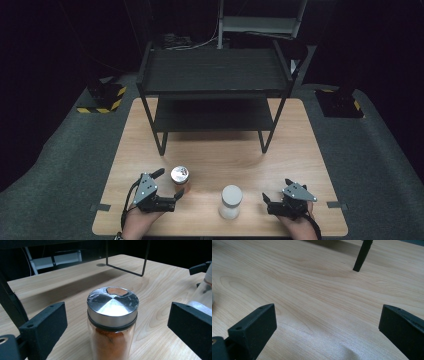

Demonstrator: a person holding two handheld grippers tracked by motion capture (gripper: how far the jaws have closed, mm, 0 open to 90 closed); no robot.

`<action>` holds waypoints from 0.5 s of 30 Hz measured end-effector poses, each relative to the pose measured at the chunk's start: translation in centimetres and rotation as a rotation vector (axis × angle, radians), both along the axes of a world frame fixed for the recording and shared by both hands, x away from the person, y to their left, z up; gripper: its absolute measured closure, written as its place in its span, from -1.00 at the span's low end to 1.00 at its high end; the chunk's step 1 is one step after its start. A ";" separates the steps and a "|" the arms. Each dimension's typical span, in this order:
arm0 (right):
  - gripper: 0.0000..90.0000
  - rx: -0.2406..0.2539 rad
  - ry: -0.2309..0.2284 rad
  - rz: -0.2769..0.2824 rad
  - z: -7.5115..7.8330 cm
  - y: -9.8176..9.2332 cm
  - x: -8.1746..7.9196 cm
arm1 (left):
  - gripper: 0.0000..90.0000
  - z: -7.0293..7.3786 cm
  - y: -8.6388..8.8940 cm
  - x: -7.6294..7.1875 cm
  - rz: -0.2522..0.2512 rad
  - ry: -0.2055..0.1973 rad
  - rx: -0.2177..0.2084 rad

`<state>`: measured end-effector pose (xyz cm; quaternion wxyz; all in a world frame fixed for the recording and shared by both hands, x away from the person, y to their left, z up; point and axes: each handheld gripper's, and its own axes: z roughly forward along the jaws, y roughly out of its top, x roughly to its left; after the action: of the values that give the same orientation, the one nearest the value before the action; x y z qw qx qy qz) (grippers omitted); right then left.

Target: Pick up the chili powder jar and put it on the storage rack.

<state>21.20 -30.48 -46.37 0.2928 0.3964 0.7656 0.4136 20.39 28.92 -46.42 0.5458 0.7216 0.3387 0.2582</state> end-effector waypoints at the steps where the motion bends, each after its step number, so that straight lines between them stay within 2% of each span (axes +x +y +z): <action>1: -0.98 0.003 0.000 -0.002 0.0 0.0 0.0 | -0.94 -0.1 0.0 0.1 0.001 0.004 -0.005; 6: -0.98 0.007 0.002 -0.002 0.0 -0.1 0.0 | -0.92 -0.2 -0.6 0.6 0.012 0.012 -0.023; 10: -0.98 0.005 0.002 0.001 0.0 -0.1 0.0 | -0.91 -0.2 -1.2 1.0 0.017 0.007 -0.008; 15: -0.98 0.010 0.002 0.002 0.0 -0.2 0.0 | -0.80 -0.4 -1.8 1.4 0.011 0.001 0.016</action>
<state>21.21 -30.66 -46.39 0.2899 0.3973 0.7641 0.4174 21.83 27.08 -46.85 0.5384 0.7243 0.3408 0.2634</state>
